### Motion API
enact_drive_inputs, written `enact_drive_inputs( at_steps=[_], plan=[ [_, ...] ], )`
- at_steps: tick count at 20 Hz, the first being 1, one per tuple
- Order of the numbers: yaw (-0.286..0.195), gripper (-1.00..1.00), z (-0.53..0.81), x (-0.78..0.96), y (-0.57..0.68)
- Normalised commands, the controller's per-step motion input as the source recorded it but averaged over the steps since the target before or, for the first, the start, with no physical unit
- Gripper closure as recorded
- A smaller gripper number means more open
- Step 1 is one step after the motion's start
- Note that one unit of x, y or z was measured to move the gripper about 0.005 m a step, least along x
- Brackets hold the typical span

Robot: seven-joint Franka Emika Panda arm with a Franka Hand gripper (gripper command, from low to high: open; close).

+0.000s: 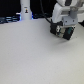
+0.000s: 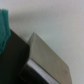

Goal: Open the kcup holder, insert the kcup into the holder, and close the kcup holder

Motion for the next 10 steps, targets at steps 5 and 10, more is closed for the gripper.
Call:
enact_drive_inputs(
  at_steps=[5, 10],
  plan=[
    [0.050, -1.00, -0.02, -0.90, 0.44],
    [0.084, -1.00, 0.09, -0.62, 0.45]
  ],
)
